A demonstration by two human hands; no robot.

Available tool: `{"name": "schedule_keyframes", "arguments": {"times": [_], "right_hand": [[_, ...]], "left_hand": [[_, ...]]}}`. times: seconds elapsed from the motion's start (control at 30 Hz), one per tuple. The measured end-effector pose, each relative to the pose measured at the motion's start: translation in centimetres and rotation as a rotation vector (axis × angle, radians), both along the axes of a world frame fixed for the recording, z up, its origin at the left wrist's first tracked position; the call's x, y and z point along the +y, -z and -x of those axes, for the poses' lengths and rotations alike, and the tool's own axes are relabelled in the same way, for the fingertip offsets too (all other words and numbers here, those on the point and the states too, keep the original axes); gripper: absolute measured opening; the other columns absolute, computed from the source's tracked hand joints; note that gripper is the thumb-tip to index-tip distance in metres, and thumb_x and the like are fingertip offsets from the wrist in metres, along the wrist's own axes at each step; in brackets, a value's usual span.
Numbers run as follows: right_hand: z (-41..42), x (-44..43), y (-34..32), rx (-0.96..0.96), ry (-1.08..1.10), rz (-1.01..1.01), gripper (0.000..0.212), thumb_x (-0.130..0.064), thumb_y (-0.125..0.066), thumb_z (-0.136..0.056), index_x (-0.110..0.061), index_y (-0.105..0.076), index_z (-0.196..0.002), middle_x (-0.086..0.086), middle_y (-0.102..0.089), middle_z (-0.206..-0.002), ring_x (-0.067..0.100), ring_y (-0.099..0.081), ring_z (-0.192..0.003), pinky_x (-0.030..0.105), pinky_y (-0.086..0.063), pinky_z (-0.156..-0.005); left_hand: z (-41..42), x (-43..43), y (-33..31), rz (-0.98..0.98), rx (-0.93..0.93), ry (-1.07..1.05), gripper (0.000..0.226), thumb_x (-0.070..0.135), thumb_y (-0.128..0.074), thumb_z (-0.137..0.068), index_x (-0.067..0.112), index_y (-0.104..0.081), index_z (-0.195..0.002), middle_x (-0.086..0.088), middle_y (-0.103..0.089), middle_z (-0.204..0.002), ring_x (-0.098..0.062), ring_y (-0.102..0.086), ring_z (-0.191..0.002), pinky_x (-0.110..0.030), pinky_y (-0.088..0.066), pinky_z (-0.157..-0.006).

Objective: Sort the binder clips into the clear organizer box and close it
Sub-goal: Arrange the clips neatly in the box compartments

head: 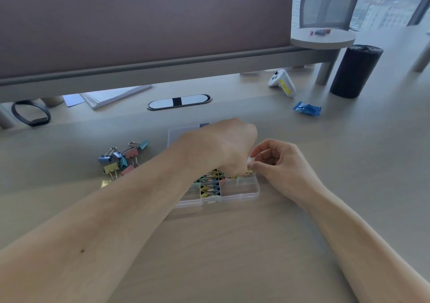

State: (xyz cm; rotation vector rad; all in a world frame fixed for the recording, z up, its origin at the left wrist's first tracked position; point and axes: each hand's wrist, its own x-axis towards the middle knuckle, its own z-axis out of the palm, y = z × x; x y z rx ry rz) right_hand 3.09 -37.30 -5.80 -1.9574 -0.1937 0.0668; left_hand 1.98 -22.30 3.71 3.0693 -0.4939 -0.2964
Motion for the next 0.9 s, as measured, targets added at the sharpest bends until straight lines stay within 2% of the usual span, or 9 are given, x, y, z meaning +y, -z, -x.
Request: {"name": "schedule_keyframes", "arguments": {"times": [0.1, 0.2, 0.27, 0.33, 0.47, 0.63, 0.77, 0.9], "right_hand": [[0.1, 0.1, -0.1, -0.005, -0.007, 0.006, 0.01, -0.012, -0.079, -0.082, -0.021, -0.073, -0.082, -0.006, -0.073, -0.071, 0.006, -0.062, -0.062, 0.028, -0.047, -0.068], [0.1, 0.1, -0.2, -0.003, -0.016, -0.004, 0.012, -0.009, -0.078, -0.083, -0.02, -0.074, -0.083, -0.005, -0.074, -0.071, 0.008, -0.063, -0.064, 0.03, -0.048, -0.07], [0.1, 0.1, -0.2, -0.006, -0.018, -0.006, 0.013, -0.009, -0.079, -0.083, -0.021, -0.074, -0.083, -0.005, -0.074, -0.071, 0.008, -0.063, -0.064, 0.031, -0.048, -0.071], [0.0, 0.0, -0.1, -0.002, -0.023, -0.013, 0.014, -0.009, -0.08, -0.083, -0.021, -0.075, -0.084, -0.005, -0.074, -0.072, 0.007, -0.063, -0.063, 0.031, -0.048, -0.07], [-0.1, -0.2, -0.4, 0.023, -0.048, -0.032, 0.015, -0.009, -0.083, -0.081, -0.021, -0.075, -0.085, -0.002, -0.075, -0.075, 0.008, -0.063, -0.065, 0.033, -0.05, -0.072], [0.1, -0.2, -0.7, 0.055, -0.068, -0.047, 0.023, -0.004, -0.09, -0.073, -0.016, -0.074, -0.085, 0.004, -0.076, -0.08, 0.01, -0.067, -0.067, 0.031, -0.056, -0.075], [0.3, -0.1, -0.9, 0.054, -0.07, -0.046, 0.028, -0.002, -0.091, -0.069, -0.013, -0.073, -0.086, 0.006, -0.076, -0.081, 0.009, -0.067, -0.068, 0.031, -0.057, -0.076], [0.1, 0.0, -0.6, 0.053, -0.05, -0.046, 0.028, -0.002, -0.09, -0.068, -0.017, -0.073, -0.084, 0.002, -0.075, -0.076, 0.014, -0.067, -0.07, 0.041, -0.058, -0.079]], "left_hand": [[-0.2, -0.6, 0.1, -0.054, -0.045, 0.023, 0.038, 0.024, -0.076, -0.084, 0.027, -0.041, -0.07, 0.002, -0.054, -0.083, -0.02, -0.062, -0.08, -0.036, -0.057, -0.069], [-0.5, -0.8, 0.4, -0.052, -0.049, 0.022, 0.042, 0.025, -0.078, -0.082, 0.028, -0.037, -0.071, 0.003, -0.048, -0.081, -0.014, -0.053, -0.069, -0.029, -0.042, -0.054], [-0.9, -0.7, 0.6, -0.025, -0.012, 0.01, 0.041, 0.024, -0.081, -0.079, 0.027, -0.041, -0.071, 0.003, -0.053, -0.08, -0.013, -0.054, -0.069, -0.029, -0.044, -0.055], [-1.2, -0.4, 0.6, 0.01, 0.043, -0.012, 0.038, 0.025, -0.084, -0.076, 0.027, -0.046, -0.071, 0.004, -0.058, -0.082, -0.015, -0.06, -0.074, -0.032, -0.052, -0.063], [-1.4, 0.0, 0.7, 0.07, 0.066, -0.041, 0.032, 0.026, -0.088, -0.074, 0.027, -0.056, -0.077, 0.004, -0.065, -0.092, -0.016, -0.064, -0.082, -0.032, -0.057, -0.07], [-1.7, 0.1, 0.8, 0.093, 0.083, -0.057, 0.028, 0.026, -0.091, -0.071, 0.024, -0.063, -0.076, 0.005, -0.066, -0.085, -0.015, -0.065, -0.08, -0.026, -0.049, -0.058], [-1.8, -0.2, 1.0, 0.049, 0.072, -0.05, 0.025, 0.025, -0.09, -0.071, 0.016, -0.074, -0.089, -0.001, -0.071, -0.089, -0.02, -0.069, -0.081, -0.029, -0.058, -0.062], [-2.2, -0.1, 1.0, 0.081, 0.083, -0.054, 0.023, 0.026, -0.089, -0.073, 0.02, -0.069, -0.081, 0.001, -0.071, -0.089, -0.019, -0.068, -0.083, -0.023, -0.05, -0.054]]}}
